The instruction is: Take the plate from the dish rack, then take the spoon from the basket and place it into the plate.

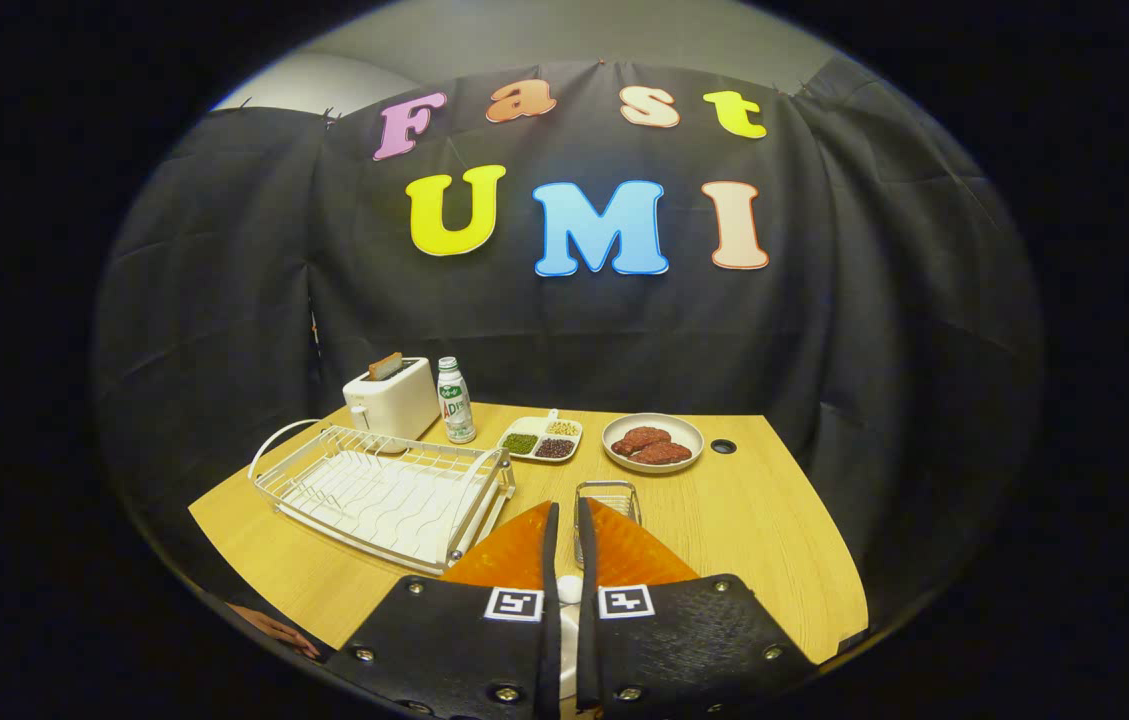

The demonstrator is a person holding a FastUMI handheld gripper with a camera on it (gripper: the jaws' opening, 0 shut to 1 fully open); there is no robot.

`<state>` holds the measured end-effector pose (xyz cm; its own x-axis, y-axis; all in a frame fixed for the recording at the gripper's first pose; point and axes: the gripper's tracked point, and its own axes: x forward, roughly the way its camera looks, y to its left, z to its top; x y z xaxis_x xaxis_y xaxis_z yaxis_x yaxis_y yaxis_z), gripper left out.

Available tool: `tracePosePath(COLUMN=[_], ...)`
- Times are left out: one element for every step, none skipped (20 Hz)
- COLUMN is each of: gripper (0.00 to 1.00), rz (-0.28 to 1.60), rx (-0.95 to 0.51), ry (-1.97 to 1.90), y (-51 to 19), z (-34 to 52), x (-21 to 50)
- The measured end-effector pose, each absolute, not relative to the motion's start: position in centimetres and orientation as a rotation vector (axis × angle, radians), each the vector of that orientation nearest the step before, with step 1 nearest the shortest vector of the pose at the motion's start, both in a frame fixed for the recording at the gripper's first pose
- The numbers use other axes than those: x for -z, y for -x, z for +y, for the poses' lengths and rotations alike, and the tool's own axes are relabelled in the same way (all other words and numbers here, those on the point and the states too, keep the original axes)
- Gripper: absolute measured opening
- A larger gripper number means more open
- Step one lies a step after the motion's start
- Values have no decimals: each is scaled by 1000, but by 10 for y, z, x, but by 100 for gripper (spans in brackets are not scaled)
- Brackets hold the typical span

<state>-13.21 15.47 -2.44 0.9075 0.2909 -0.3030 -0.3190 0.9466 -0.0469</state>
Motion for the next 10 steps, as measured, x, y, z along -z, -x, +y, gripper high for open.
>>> tracePosePath(gripper=[6,6,6,6,6,6,6,6,6,6], rz=[304,311,320,333,346,358,367,376,384,390], rx=[-325,-336,-347,-359,-368,-376,-387,-402,-417,-431], ry=[106,118,129,139,149,161,171,179,187,196], y=[133,132,132,132,131,131,130,130,130,130], z=[159,164,169,174,179,184,189,195,201,207], x=[28,31,36,42,48,53,58,62,67,69])
